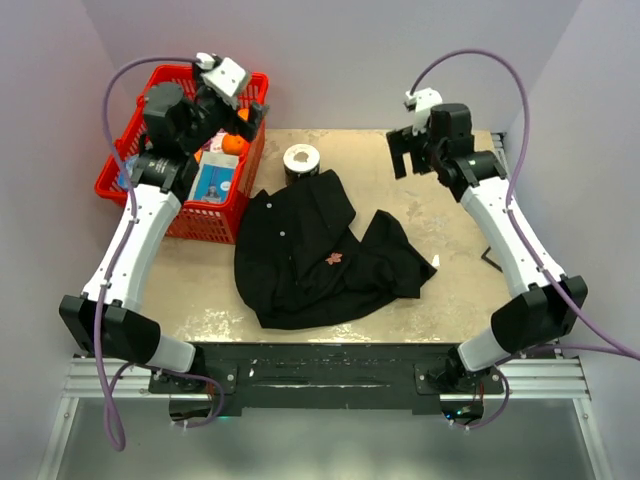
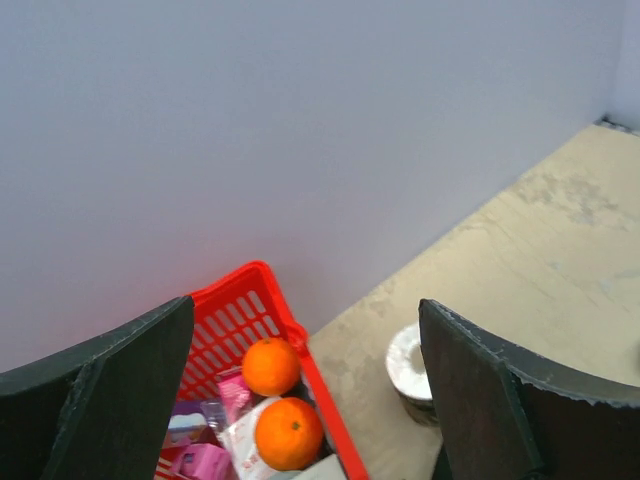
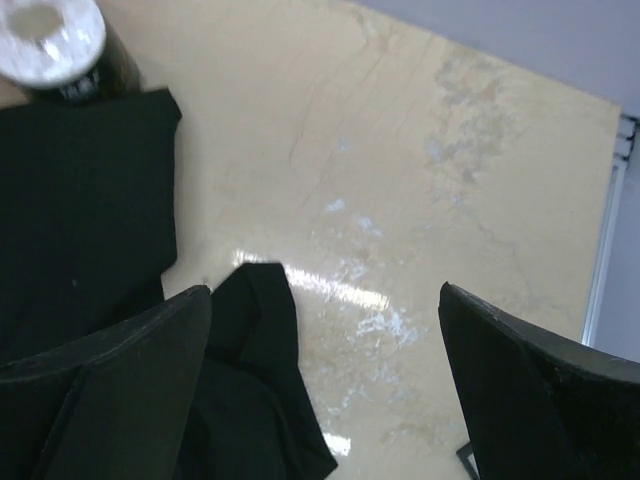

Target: Remove the brooch from the garment

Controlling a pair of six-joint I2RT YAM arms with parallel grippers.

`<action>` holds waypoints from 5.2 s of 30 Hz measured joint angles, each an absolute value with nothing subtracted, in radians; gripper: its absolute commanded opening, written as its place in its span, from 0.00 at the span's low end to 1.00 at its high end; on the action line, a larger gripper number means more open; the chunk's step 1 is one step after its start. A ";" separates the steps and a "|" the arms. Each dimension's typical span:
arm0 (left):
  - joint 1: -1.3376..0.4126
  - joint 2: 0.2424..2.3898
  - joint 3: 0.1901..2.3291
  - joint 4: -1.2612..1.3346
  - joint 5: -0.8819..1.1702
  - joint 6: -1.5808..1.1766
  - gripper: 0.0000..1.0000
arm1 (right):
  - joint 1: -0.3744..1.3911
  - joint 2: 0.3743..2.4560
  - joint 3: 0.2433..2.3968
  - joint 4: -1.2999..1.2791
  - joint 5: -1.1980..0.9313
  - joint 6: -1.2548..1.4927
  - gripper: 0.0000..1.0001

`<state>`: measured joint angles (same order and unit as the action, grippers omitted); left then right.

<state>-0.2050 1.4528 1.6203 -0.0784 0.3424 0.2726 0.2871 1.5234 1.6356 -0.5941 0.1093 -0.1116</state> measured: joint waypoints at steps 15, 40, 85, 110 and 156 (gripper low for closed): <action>-0.389 1.393 1.422 -0.350 0.495 0.480 0.94 | 0.284 1.593 1.241 -0.697 -0.020 -0.150 0.92; -0.438 1.306 1.087 -0.426 0.382 0.510 0.94 | 0.247 1.766 1.208 -0.733 -0.174 -0.149 0.00; -0.421 2.042 1.603 -0.144 0.073 0.054 0.06 | 0.189 1.319 1.374 -0.637 0.218 -0.513 0.00; -0.344 2.444 1.978 -0.123 0.491 0.143 0.76 | 0.189 1.391 1.429 -0.637 0.245 -0.510 0.00; -0.278 1.441 1.528 0.170 0.382 0.236 0.00 | 0.127 1.555 1.903 -0.287 0.353 -0.633 0.00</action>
<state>-0.2783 1.4410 1.5276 0.1703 0.3824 0.2356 0.1268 1.5551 1.9034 -0.2871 0.3531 -0.6327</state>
